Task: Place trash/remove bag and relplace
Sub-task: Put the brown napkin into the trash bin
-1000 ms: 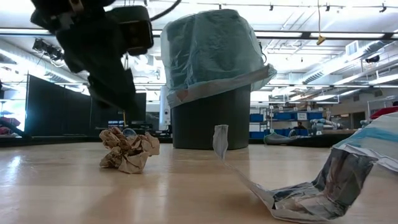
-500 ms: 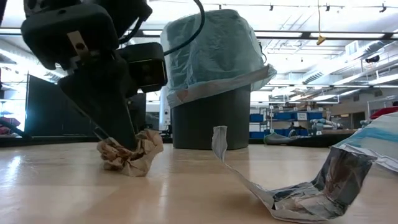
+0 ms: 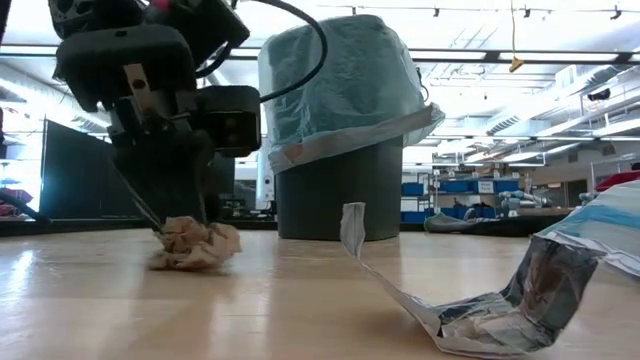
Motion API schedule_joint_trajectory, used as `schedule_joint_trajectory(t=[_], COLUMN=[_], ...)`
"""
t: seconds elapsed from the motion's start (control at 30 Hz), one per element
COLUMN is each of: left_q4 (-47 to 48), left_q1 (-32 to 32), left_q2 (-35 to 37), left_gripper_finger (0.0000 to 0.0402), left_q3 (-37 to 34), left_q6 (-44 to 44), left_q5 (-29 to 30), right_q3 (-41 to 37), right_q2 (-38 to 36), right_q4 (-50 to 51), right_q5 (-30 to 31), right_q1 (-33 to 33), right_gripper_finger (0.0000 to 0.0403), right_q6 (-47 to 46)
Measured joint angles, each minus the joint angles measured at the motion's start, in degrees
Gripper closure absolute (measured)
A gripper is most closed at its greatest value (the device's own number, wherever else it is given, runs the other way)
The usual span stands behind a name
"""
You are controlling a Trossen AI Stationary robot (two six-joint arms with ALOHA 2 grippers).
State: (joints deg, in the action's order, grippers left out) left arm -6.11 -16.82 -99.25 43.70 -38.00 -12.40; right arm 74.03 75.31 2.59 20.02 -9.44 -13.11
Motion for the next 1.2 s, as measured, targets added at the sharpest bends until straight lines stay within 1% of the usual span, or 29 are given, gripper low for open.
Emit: schedule_joint_trajectory(t=[0.07,0.17,0.23,0.3,0.47,0.6,0.73,0.8,0.9,1.03,1.13,1.2], left_q4=[1.13,5.22,7.99,8.45,8.84,8.37,8.48,7.98,9.53,17.23,22.87,23.32], left_q1=[0.04,0.62,1.22,2.24,4.97,6.92,8.26,8.86,10.47,14.82,18.88,21.29], left_q2=[2.36,7.08,10.02,13.20,19.30,22.64,23.80,23.96,23.64,22.35,20.89,19.98], left_gripper_finger=[0.0398,0.0399,0.0399,0.0400,0.0400,0.0401,0.0401,0.0401,0.0401,0.0401,0.0401,0.0401], left_q3=[-0.11,0.00,-0.02,0.08,2.43,6.99,13.19,16.95,22.23,27.90,31.19,33.45], left_q6=[0.04,1.25,3.42,5.46,12.85,17.07,21.85,25.24,30.18,34.12,34.77,34.77], left_q5=[0.29,3.12,5.27,6.24,6.61,7.07,7.61,9.19,13.26,19.58,20.42,20.50], right_q3=[-0.03,-0.05,-0.05,-0.14,-0.87,-2.02,-2.93,-3.31,-4.38,-4.84,-4.82,-4.84], right_q2=[-0.09,-0.05,0.34,0.75,1.59,2.58,3.76,4.87,6.45,10.23,13.58,15.93], right_q4=[5.35,13.46,17.91,21.17,21.46,22.71,24.51,25.49,25.48,25.61,24.67,25.27], right_q5=[-2.93,-6.64,-7.90,-8.90,-9.06,-6.30,-5.92,-5.99,-6.14,-5.82,-5.89,-6.93], right_q1=[-0.69,-1.72,-2.61,-3.43,-5.68,-7.58,-9.31,-10.24,-11.86,-13.44,-14.59,-15.36], right_gripper_finger=[0.0301,0.0312,0.0317,0.0320,0.0321,0.0321,0.0321,0.0321,0.0321,0.0321,0.0321,0.0321], right_q6=[-2.34,-6.00,-8.48,-10.63,-12.26,-12.77,-14.62,-15.51,-17.21,-21.54,-21.99,-22.04])
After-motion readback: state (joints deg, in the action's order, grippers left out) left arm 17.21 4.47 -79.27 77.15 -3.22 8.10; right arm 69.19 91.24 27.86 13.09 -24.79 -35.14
